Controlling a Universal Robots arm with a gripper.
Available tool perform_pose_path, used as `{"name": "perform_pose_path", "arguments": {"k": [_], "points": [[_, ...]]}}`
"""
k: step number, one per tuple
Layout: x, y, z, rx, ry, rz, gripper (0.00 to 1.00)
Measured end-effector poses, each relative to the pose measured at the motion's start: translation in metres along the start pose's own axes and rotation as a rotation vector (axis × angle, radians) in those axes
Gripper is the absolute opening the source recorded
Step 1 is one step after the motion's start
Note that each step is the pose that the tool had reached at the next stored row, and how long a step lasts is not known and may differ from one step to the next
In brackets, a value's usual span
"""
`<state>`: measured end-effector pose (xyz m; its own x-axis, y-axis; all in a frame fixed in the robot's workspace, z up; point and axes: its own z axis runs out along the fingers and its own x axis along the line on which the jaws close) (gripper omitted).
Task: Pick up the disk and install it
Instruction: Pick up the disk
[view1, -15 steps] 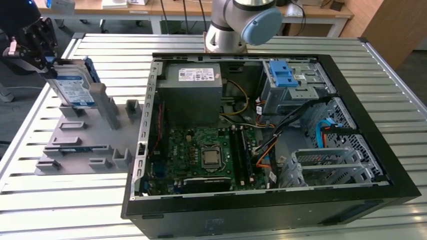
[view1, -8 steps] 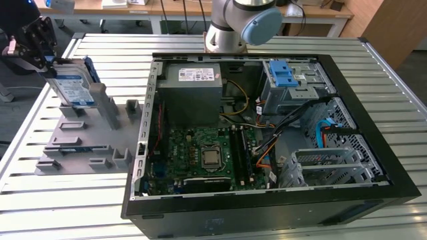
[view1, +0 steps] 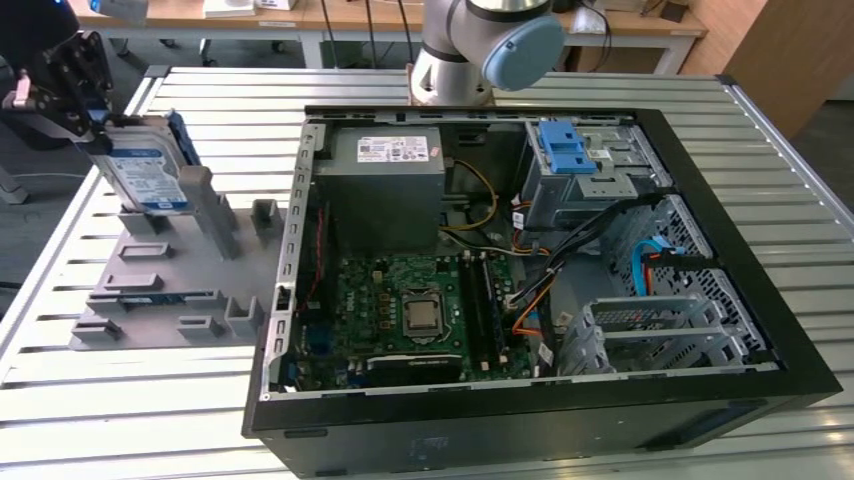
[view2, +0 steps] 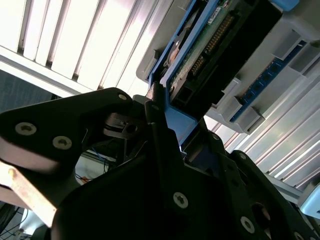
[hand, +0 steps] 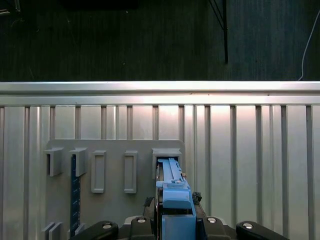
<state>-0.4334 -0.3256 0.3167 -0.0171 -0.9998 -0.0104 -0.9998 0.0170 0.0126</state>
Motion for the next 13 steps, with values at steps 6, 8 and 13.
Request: {"name": "perform_pose_path", "arguments": {"k": [6,8,13], "points": [[0.0000,0.0000,-0.0022,0.0000,0.0000,0.000,0.36],[0.0000,0.0000,-0.0027,0.0002,-0.0001,0.000,0.36],[0.0000,0.0000,-0.0037,-0.0001,0.0001,0.000,0.36]]}}
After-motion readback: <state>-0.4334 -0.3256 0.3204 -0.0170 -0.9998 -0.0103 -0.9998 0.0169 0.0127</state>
